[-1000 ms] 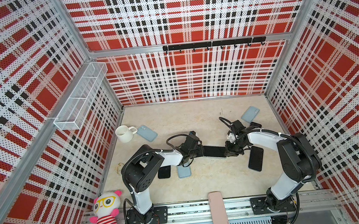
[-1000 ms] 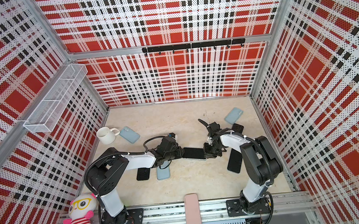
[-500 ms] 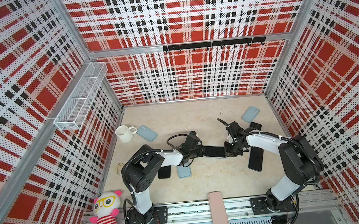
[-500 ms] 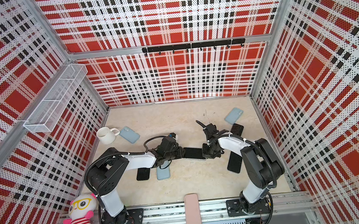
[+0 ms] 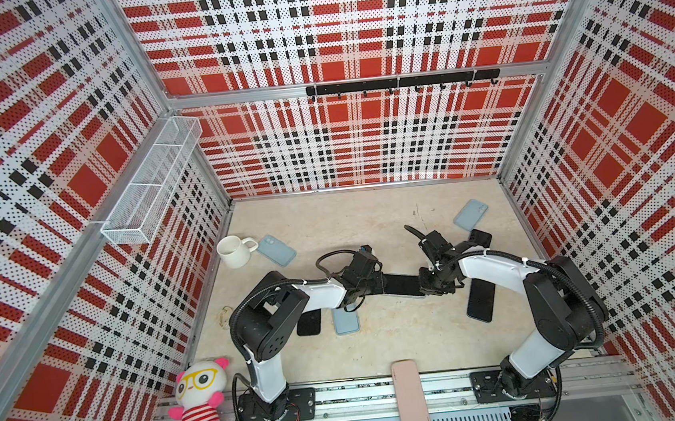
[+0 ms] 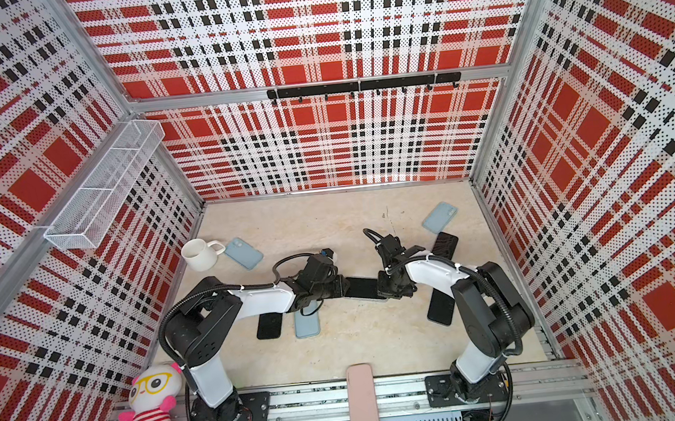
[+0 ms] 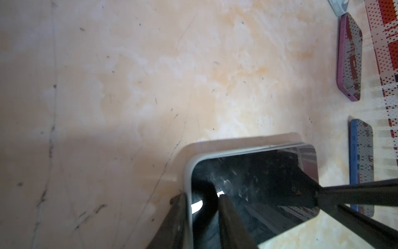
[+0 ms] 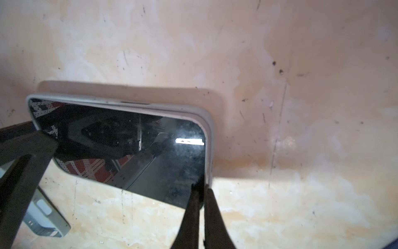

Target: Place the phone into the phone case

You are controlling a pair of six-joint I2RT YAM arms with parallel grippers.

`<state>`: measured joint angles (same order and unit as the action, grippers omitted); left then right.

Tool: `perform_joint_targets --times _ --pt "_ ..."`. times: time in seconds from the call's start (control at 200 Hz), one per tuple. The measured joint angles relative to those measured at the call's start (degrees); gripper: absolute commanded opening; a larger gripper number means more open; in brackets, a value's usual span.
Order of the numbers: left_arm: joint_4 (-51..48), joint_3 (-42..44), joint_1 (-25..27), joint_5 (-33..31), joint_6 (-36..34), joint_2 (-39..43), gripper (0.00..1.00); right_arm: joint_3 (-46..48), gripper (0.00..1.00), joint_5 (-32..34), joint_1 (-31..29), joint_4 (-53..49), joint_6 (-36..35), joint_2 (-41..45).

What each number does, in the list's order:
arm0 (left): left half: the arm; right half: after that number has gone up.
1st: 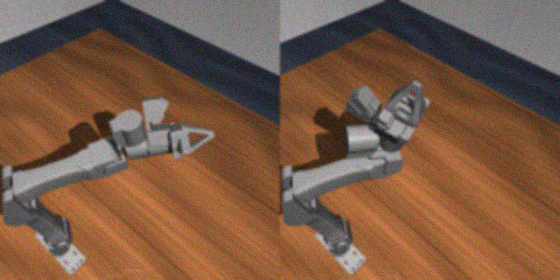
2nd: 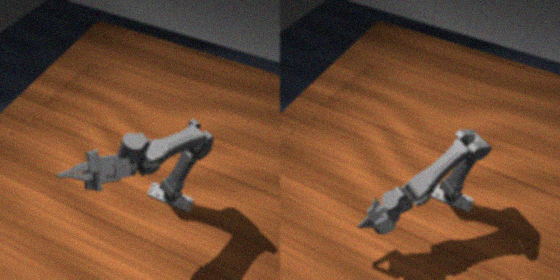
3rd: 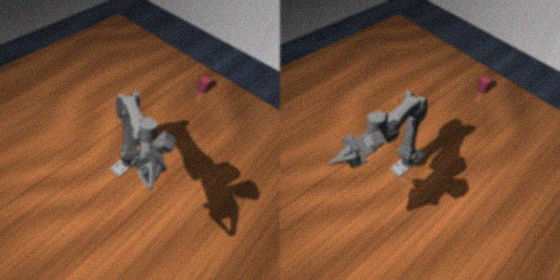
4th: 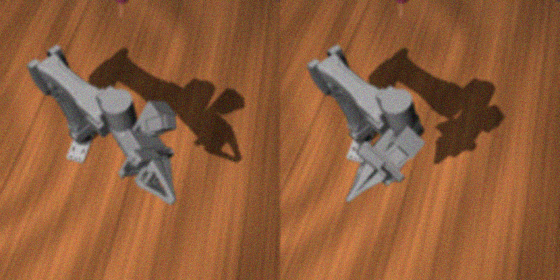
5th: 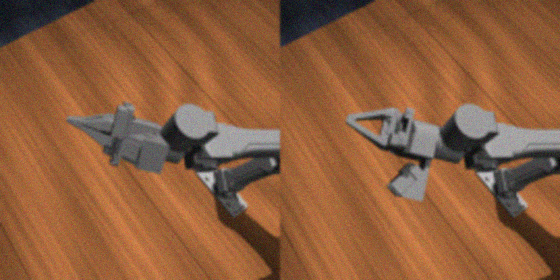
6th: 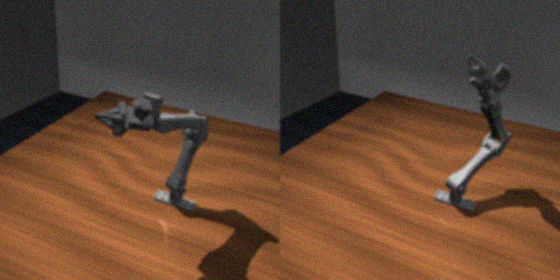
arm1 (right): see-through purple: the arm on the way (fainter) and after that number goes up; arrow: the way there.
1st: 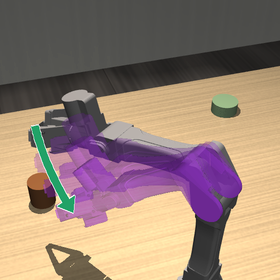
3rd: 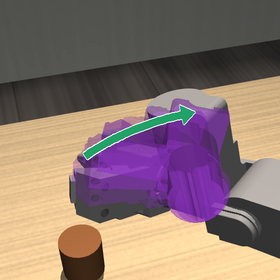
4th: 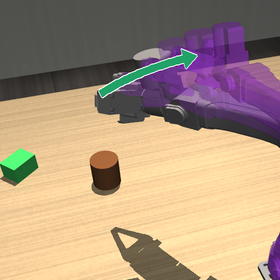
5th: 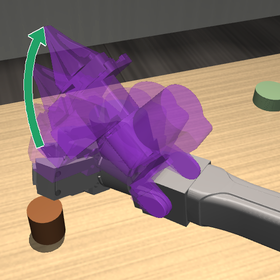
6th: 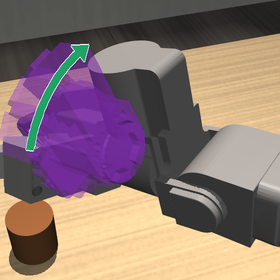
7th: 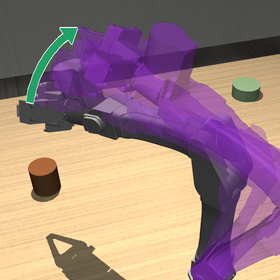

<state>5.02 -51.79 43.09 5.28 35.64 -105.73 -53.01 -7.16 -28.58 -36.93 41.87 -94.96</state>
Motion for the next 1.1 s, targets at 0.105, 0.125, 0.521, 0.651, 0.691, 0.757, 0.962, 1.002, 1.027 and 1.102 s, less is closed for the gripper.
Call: perform_joint_targets --times 0.105,0.125,0.521,0.651,0.691,0.757,0.962,1.002,1.027,1.102 --pt "-0.28 -0.07 0.07 -0.33 -0.2 0.0 0.31 0.35 0.07 1.9 -1.49 0.72 1.33 -1.09" --pt "-0.33 -0.07 0.07 -0.52 -0.22 0.0 0.31 -0.33 0.08 2.36 -1.79 0.55 1.53 -1.42" --pt "-0.76 -0.17 -0.07 -0.79 -1.75 0.15 0.3 -3.21 0.13 7.43 -4.68 -2.45 1.79 -2.14" --pt "-0.72 0.13 -0.81 -0.81 -2.51 0.28 0.25 -6.14 0.18 5.75 -2.82 -7.65 -0.31 -1.77" --pt "-0.63 0.31 -1.05 -0.76 -2.64 0.35 0.24 -6.93 0.19 5.42 -2.16 -9.92 -0.94 -1.57" --pt "-0.55 0.48 -1.33 -0.42 -2.73 0.42 0.23 -8.87 0.19 5.2 -0.52 -12.96 -2.36 -1.07" --pt "-0.24 0.63 -1.57 0.15 -2.8 0.46 0.22 -13.22 0.19 3.89 3.02 -14.45 -5.95 -0.02" --pt "-0.2 0.63 -1.57 0.26 -2.91 0.42 0.21 -13.53 0.19 3.43 3.13 -14.51 -6.58 -0.2" --pt "-0.2 0.61 -1.6 0.28 -2.95 0.39 0.21 -13.77 0.19 3.19 3.15 -14.47 -6.86 -0.46" --pt "-0.24 0.39 -1.6 0.31 -3.02 0.26 0.2 -14.45 0.19 2.45 3.39 -14.1 -8.11 -1.62"
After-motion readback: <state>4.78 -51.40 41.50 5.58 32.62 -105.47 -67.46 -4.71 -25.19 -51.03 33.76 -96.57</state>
